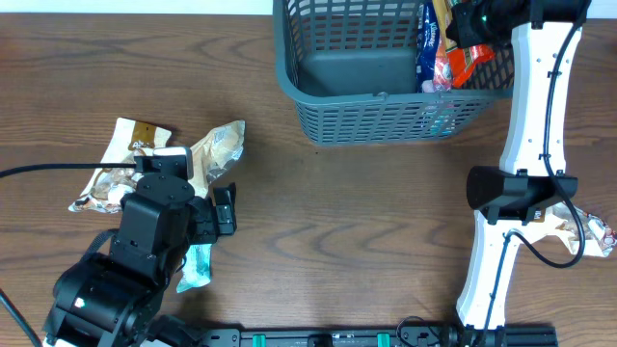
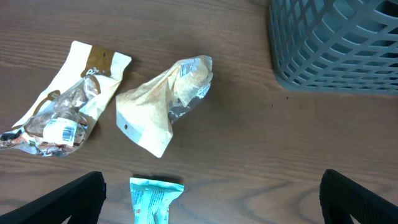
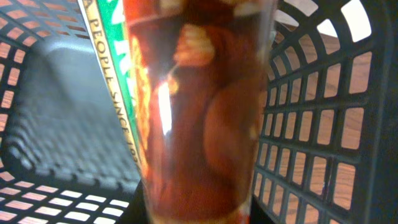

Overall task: Pack container
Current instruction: 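Lower the spaghetti box into the basket and open the right gripper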

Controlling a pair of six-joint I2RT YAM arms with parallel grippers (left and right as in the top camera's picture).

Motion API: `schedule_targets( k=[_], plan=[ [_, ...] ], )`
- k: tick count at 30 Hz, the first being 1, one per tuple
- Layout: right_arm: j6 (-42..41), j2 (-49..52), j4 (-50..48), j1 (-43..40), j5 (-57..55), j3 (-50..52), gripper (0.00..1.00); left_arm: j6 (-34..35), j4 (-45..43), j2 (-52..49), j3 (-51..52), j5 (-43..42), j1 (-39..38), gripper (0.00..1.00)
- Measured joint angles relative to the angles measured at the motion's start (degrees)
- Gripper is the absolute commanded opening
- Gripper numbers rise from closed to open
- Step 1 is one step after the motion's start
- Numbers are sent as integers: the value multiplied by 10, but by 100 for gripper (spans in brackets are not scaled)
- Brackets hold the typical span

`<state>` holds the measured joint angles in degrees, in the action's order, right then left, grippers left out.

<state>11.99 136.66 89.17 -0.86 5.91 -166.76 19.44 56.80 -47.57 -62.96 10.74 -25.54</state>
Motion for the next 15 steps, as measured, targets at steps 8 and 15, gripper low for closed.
schedule_targets(
  k=[8,15],
  plan=[
    [-4,0,-3,0,4,-1,42,0,0,0,0,0,0,99],
    [-6,0,-3,0,20,-1,46,0,0,0,0,0,0,99]
  ],
)
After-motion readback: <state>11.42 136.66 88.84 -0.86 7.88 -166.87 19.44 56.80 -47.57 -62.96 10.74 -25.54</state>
